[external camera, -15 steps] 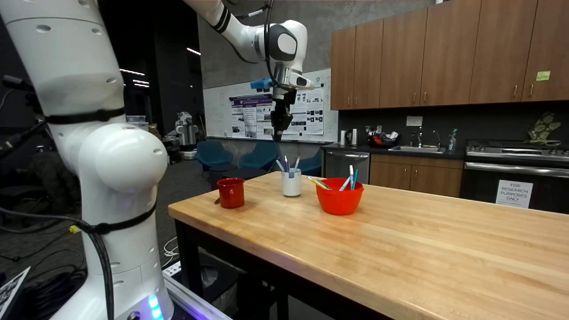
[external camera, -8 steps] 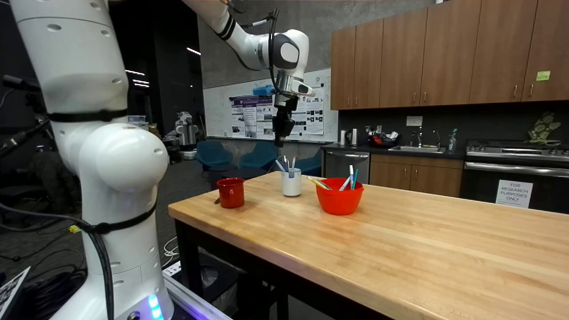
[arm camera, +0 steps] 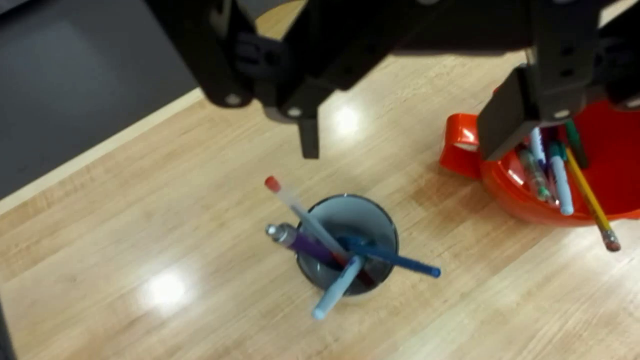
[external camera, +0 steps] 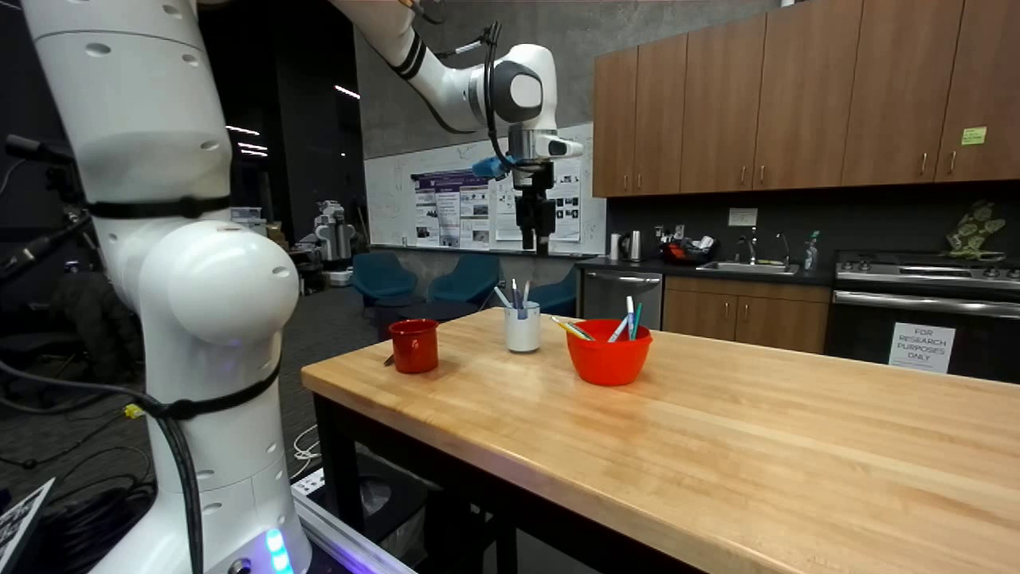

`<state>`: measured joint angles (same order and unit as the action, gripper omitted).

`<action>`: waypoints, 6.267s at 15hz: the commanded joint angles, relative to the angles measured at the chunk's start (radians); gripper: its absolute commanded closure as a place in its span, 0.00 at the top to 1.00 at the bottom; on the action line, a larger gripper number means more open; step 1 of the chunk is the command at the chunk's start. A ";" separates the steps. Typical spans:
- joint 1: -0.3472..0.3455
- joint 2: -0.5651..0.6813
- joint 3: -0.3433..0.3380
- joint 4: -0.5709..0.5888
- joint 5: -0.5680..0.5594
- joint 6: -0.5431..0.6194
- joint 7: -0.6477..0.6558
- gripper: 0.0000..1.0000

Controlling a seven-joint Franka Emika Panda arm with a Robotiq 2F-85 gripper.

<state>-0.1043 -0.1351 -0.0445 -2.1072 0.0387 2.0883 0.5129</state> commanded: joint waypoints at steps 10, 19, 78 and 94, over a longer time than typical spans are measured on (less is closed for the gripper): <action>-0.035 0.193 -0.043 0.150 -0.369 0.017 0.414 1.00; -0.014 0.376 -0.122 0.299 -0.433 -0.072 0.559 1.00; 0.039 -0.161 0.041 -0.165 -0.076 0.201 -0.102 0.02; -0.094 -0.031 0.093 -0.132 -0.433 0.276 0.176 1.00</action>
<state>-0.1677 -0.2338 0.0163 -2.2846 -0.3010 2.3969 0.5683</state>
